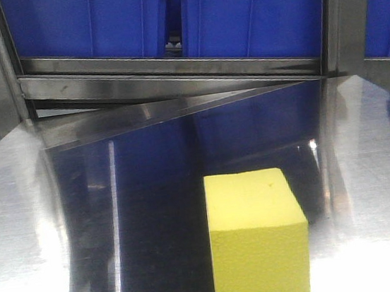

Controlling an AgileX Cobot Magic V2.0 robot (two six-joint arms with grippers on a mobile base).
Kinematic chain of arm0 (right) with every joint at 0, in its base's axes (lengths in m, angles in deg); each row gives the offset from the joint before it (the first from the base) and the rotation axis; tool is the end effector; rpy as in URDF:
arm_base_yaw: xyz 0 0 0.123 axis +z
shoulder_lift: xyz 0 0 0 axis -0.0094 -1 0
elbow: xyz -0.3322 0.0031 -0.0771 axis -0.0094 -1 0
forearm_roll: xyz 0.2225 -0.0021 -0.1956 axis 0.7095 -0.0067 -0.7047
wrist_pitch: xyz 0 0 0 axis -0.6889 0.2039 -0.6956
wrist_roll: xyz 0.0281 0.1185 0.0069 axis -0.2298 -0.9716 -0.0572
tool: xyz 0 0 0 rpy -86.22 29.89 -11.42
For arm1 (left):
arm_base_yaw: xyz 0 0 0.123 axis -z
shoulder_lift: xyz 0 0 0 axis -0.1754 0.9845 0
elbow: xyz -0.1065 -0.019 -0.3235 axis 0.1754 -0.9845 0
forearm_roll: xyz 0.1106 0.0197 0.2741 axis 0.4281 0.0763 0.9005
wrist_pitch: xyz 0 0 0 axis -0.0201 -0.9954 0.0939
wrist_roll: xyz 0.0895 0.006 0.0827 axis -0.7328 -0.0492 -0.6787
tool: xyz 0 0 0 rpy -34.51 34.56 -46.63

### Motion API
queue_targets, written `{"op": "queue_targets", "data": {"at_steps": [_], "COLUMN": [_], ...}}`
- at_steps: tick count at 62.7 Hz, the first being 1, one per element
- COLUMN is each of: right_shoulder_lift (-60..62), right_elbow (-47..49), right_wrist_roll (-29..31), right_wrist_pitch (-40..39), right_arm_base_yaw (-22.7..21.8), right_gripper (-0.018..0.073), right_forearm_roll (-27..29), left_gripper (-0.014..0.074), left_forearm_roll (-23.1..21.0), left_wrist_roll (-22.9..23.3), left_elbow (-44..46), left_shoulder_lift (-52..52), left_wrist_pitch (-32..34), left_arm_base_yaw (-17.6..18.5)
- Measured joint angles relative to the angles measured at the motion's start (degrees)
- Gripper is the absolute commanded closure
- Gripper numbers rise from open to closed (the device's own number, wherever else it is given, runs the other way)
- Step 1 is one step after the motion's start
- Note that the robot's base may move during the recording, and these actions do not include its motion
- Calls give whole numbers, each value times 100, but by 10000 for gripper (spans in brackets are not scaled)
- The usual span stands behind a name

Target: Place yellow foam block on left shelf second layer

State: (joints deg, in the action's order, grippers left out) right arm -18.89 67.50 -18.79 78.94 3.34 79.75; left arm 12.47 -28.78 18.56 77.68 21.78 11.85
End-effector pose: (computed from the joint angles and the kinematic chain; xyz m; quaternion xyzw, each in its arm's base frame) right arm 0.0753 0.0035 0.2125 0.0076 0.6548 0.0445 0.7545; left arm 0.0753 -0.0023 0.2146 -0.0092 0.6749 -0.0325 0.7372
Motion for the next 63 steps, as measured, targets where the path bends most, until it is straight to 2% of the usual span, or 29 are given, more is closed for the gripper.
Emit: {"op": "queue_targets", "data": {"at_steps": [35,52,63], "right_shoulder_lift": [0,0,-239], "right_elbow": [0,642,989], "right_wrist_roll": [0,0,13], "right_wrist_pitch": [153,1347,1759], "right_arm_base_yaw": [0,0,0], "right_gripper": [504,504,504], "right_forearm_roll": [0,-55,-55], "left_gripper": [472,472,472], "left_forearm_roll": [0,0,0], "left_wrist_roll": [0,0,0], "left_elbow": [0,0,0], "left_shoulder_lift": [0,0,0], "left_wrist_pitch": [0,0,0], "left_arm_base_yaw": [0,0,0]}}
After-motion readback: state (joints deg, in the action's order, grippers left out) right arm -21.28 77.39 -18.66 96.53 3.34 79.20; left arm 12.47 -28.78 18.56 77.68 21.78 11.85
